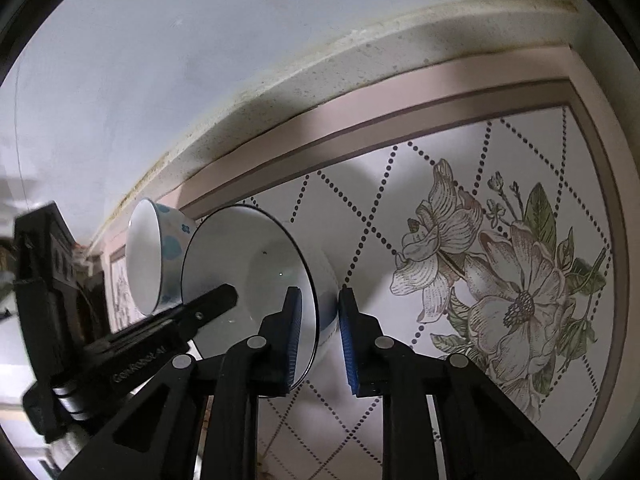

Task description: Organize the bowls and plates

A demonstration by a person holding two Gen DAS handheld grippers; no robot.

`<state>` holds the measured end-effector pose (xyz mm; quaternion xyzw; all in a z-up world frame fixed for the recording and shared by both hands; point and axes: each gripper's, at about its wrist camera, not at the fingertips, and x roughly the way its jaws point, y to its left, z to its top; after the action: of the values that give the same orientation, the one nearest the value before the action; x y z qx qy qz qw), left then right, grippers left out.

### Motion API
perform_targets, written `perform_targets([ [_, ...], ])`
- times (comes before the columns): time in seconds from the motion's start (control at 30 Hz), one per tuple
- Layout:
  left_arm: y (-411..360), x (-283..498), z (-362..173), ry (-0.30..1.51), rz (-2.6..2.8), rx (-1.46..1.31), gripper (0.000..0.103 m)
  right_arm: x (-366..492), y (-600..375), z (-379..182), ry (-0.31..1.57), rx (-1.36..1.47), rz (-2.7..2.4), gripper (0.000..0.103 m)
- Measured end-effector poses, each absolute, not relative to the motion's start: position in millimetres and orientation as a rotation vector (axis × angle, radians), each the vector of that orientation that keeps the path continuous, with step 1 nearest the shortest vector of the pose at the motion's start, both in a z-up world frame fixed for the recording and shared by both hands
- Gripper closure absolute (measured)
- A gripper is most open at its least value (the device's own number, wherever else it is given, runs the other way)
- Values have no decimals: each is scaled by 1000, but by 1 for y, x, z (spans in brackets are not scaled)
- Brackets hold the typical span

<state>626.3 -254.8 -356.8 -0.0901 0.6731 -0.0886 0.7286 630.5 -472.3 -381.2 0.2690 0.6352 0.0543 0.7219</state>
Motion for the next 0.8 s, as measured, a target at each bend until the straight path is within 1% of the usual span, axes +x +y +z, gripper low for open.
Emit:
perform_targets([
  [0.03, -252, 625, -355, 1473, -198, -195, 85, 631, -472, -380, 1399, 575, 114, 82],
  [0.07, -254, 624, -354, 1462, -205, -189, 91, 631, -472, -380, 1398, 554, 111, 82],
  [0.1, -257, 623, -353, 1459, -213, -183, 94, 631, -470, -379, 1396, 538, 114, 84],
  [0.17, -260, 620, -350, 1452, -202, -155, 94, 631, -467, -376, 1390, 505, 111, 86],
  [0.3, -260, 616, -346, 1451, -195, -151, 94, 630, -457, -374, 1385, 447, 102, 86],
  [0.43, -260, 607, -335, 1445, -201, -146, 94, 624, -453, -368, 1380, 456, 117, 86],
  [0.6, -261, 585, -311, 1426, -223, -134, 94, 611, -454, -353, 1375, 448, 134, 87],
  [0.8, -256, 547, -279, 1394, -265, -121, 94, 567, -455, -325, 1368, 446, 160, 87],
])
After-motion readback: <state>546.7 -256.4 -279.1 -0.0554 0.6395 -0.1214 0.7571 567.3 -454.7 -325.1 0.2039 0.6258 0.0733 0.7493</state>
